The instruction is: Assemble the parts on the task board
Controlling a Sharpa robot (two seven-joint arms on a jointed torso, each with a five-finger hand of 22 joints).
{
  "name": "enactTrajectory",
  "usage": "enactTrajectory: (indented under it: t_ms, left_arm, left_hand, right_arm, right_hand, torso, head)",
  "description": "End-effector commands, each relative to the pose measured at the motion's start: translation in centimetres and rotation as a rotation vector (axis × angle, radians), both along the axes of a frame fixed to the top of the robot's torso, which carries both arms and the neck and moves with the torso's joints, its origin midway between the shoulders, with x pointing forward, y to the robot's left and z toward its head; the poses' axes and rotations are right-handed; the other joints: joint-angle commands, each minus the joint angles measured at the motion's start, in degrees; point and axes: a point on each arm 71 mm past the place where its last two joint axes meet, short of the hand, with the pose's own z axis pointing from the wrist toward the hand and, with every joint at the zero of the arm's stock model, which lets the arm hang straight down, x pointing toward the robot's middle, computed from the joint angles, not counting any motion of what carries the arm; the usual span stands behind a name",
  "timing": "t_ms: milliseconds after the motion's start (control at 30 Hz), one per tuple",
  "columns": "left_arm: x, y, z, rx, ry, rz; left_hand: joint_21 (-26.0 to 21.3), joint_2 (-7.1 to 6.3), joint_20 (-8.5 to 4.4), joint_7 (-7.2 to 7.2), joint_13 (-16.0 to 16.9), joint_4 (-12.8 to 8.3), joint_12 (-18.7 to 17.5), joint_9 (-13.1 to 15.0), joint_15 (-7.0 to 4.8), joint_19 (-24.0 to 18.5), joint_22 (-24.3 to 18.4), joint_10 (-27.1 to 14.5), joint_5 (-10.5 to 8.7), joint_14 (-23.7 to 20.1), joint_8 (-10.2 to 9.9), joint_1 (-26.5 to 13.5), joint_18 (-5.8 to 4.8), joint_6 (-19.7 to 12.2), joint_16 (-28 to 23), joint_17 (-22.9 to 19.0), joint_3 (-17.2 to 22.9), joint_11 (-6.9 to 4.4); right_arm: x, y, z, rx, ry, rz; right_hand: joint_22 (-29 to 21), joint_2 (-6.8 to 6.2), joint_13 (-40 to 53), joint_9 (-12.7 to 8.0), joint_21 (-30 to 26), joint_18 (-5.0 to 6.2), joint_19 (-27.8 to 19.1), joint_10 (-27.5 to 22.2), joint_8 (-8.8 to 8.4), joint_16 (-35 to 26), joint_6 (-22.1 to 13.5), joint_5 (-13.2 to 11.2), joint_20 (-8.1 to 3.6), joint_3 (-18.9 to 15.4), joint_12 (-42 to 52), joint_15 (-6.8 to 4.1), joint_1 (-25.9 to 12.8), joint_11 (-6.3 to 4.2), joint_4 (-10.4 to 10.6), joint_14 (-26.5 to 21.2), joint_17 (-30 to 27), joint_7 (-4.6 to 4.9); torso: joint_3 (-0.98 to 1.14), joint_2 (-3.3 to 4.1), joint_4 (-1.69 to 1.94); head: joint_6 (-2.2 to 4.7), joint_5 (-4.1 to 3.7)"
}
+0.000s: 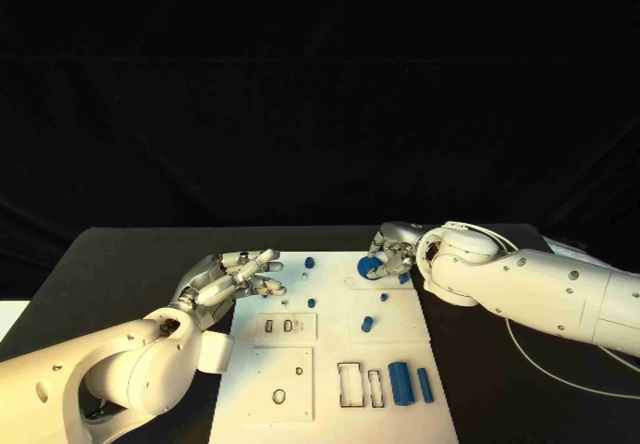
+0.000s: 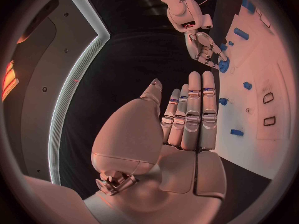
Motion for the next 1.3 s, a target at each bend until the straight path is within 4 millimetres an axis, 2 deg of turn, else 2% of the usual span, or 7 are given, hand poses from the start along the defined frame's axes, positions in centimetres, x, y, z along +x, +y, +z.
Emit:
enactTrajectory:
  t_ms: [33, 200, 300, 433, 633, 833, 1300]
  left_arm:
    - [0.0, -0.3, 0.1, -0.014, -0.003, -0.023]
    - [0.0, -0.3, 0.1, -0.014, -0.002, -0.024]
    - [0.0, -0.3, 0.1, -0.014, -0.002, -0.024]
    - [0.0, -0.3, 0.1, -0.014, -0.001, -0.025]
    - [0.0, -0.2, -0.2, -0.055, 0.061, -0.016]
    - [0.0, -0.2, -0.3, -0.071, 0.076, -0.02]
    - [-0.1, -0.3, -0.2, -0.077, 0.08, -0.026]
  left_hand:
    - [0.25, 0.24, -0.11, 0.26, -0.06, -0.27, -0.17, -0.04, 0.14, 0.02, 0.05, -0.09, 0.36, -0.03, -0.37, 0.12, 0.55, 0.0, -0.38, 0.06, 0.07, 0.22]
    - [0.25, 0.24, -0.11, 0.26, -0.06, -0.27, -0.17, -0.04, 0.14, 0.02, 0.05, -0.09, 0.36, -0.03, -0.37, 0.12, 0.55, 0.0, -0.38, 0.06, 0.07, 0.22]
    - [0.25, 0.24, -0.11, 0.26, -0.06, -0.27, -0.17, -0.04, 0.14, 0.02, 0.05, -0.09, 0.36, -0.03, -0.37, 0.12, 0.55, 0.0, -0.38, 0.06, 0.07, 0.22]
    - [0.27, 0.32, -0.11, 0.25, -0.06, -0.33, -0.21, -0.04, 0.13, 0.0, 0.07, -0.07, 0.36, -0.04, -0.39, 0.18, 0.55, 0.02, -0.42, 0.16, 0.12, 0.22]
    - [0.34, 0.63, -0.14, 0.19, -0.06, -0.53, -0.29, -0.02, 0.09, -0.02, 0.13, 0.07, 0.37, -0.03, -0.44, 0.44, 0.57, 0.1, -0.5, 0.46, 0.33, 0.16]
    - [0.37, 0.72, -0.15, 0.18, -0.06, -0.64, -0.33, -0.02, 0.08, -0.03, 0.16, 0.11, 0.38, -0.03, -0.46, 0.58, 0.57, 0.13, -0.54, 0.58, 0.42, 0.14]
    - [0.39, 0.77, -0.16, 0.16, -0.07, -0.71, -0.37, -0.03, 0.07, -0.05, 0.17, 0.11, 0.38, -0.05, -0.49, 0.65, 0.57, 0.13, -0.58, 0.66, 0.47, 0.14]
  right_arm:
    - [0.0, 0.0, -0.5, -0.045, 0.016, 0.005]
    - [-0.1, 0.2, -0.6, -0.07, 0.011, 0.011]
    - [-0.2, 0.4, -0.6, -0.092, 0.002, 0.018]
    - [-0.4, 0.7, -0.6, -0.116, -0.011, 0.025]
    - [-0.8, 1.4, -0.4, -0.162, -0.068, 0.049]
    - [-1.4, 2.3, 0.0, -0.164, -0.137, 0.076]
    - [-3.3, 6.1, 1.2, -0.061, -0.179, 0.134]
  right_hand:
    - [2.75, 0.48, 0.61, 0.08, 0.29, -0.76, 0.46, 0.6, 0.21, 0.37, 0.65, 0.26, -0.19, 0.25, 0.64, 0.19, 0.18, 0.02, -0.31, 4.13, 4.51, 0.07]
    - [3.14, 1.05, 2.46, 0.1, 0.46, -0.84, 0.68, 1.33, 0.49, 0.6, 1.57, -0.03, -0.28, 0.77, 2.3, 0.1, 0.66, -0.12, -0.92, 4.19, 4.9, -0.05]
    - [3.73, 1.73, 4.15, 0.3, 0.7, -0.95, 1.04, 2.07, 1.06, 0.78, 3.09, -1.54, -0.43, 1.86, 3.87, -0.11, 1.62, -0.37, -1.74, 4.24, 5.23, -0.34]
    - [4.47, 2.85, 5.75, 0.66, 1.0, -1.11, 1.49, 2.76, 1.95, 1.02, 5.27, -6.04, -0.78, 3.83, 5.28, -0.55, 3.13, -0.9, -3.06, 4.31, 5.67, -0.99]
    - [5.35, 3.23, 6.9, 0.9, 1.34, -1.3, 2.03, 3.2, 2.61, 1.29, 6.89, -6.7, -1.16, 6.19, 6.16, -0.94, 4.73, -1.37, -4.95, 4.39, 6.19, -1.52]
    - [6.11, 3.24, 7.34, 0.95, 1.63, -1.47, 2.52, 3.41, 2.76, 1.42, 7.39, -6.62, -1.29, 7.11, 6.49, -1.06, 4.52, -1.52, -5.3, 4.44, 6.47, -1.66]
    - [7.8, 2.28, 8.23, 1.12, 2.28, -1.83, 3.6, 3.79, 2.65, 1.42, 8.0, -1.56, -1.59, 10.17, 6.7, -1.33, 0.68, -1.81, -4.72, 4.44, 6.51, -2.01]
  torso:
    - [-0.03, 0.0, 0.03]
    - [-0.03, 0.02, 0.03]
    - [-0.03, 0.01, 0.02]
    - [-0.05, 0.01, 0.08]
    - [-0.08, 0.0, 0.1]
    - [-0.11, 0.01, 0.13]
    - [-0.26, 0.01, 0.39]
  head:
    - [-0.18, 0.03]
    - [-0.3, 0.06]
    - [-0.34, 0.07]
    - [-0.33, 0.0]
    - [-0.34, -0.06]
    - [-0.2, -0.2]
    - [-0.16, 0.01]
